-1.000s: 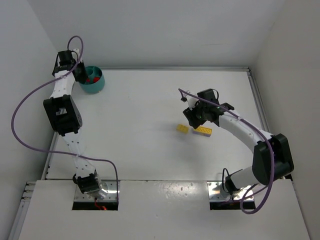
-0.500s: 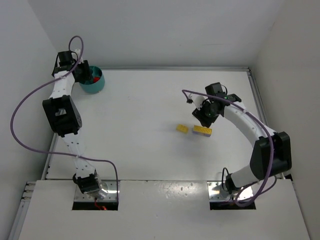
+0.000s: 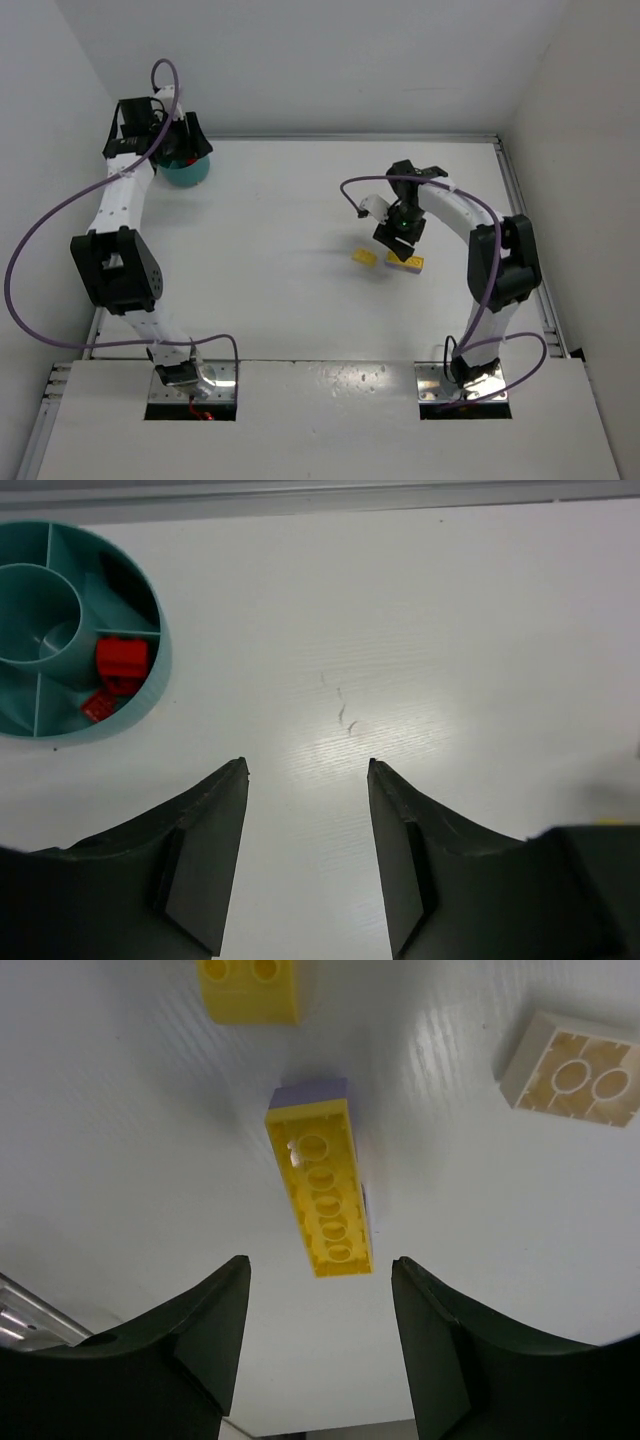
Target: Sort the legos into containers by color
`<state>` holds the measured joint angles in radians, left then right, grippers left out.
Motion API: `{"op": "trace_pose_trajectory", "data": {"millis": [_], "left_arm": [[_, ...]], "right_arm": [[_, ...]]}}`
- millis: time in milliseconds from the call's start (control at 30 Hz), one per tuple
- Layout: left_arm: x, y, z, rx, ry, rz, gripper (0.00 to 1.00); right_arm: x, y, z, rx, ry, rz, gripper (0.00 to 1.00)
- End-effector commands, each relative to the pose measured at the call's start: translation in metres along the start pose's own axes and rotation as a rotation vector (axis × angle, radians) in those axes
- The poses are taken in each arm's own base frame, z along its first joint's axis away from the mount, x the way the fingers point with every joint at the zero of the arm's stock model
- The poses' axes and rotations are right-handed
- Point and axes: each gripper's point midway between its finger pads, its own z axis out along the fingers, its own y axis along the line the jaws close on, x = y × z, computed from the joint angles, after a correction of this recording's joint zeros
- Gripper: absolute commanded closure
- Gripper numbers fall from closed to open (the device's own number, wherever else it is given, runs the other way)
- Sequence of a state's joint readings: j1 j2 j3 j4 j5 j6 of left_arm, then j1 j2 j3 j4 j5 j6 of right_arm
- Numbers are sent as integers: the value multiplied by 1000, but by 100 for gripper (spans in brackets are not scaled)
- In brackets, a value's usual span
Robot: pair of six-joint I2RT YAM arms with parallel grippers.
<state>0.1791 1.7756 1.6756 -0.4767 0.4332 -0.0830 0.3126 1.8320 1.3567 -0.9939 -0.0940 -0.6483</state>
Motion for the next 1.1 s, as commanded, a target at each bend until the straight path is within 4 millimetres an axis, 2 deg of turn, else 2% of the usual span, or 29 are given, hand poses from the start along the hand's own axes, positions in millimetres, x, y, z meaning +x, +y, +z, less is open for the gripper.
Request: {"op": "trace_pose_trajectory", "data": {"millis": [0, 67, 100, 133, 167, 500, 733, 833, 900, 933, 1000, 1033, 1067], "left_arm": [[-11, -14, -15, 54, -50, -3, 43], [-12, -19, -21, 66, -58, -8, 43], [-2, -20, -18, 76, -36, -19, 43], [-6, -22, -21, 77, -52, -23, 43], [-3, -22, -22, 77, -46, -26, 42], [14, -31, -19, 108, -34, -66, 42], [20, -37, -21, 116, -34, -69, 42], [26, -38, -23, 116, -30, -80, 42], [36, -42, -22, 123, -16, -82, 42], [39, -43, -24, 123, -14, -83, 42], [53, -51, -22, 159, 3, -85, 42], [57, -57, -23, 179, 3, -70, 42], [60, -63, -22, 204, -4, -59, 42]], "right_arm": [[3, -3, -3, -2, 43, -24, 41], [1, -4, -1, 2, 51, -33, 40], [2, -3, 4, -10, 62, -31, 40], [3, -2, 8, -13, 80, -39, 40], [4, -3, 8, -5, 88, -39, 40], [16, -1, 33, -12, 147, -47, 40], [20, -10, 46, 42, 176, -60, 41], [19, -8, 51, 38, 179, -69, 50], [15, -11, 52, 52, 165, -70, 60], [14, -10, 52, 44, 158, -69, 73], [7, -10, 49, 42, 125, -60, 83], [1, -8, 44, 40, 93, -61, 93], [-5, -9, 38, 46, 64, -52, 96]]}}
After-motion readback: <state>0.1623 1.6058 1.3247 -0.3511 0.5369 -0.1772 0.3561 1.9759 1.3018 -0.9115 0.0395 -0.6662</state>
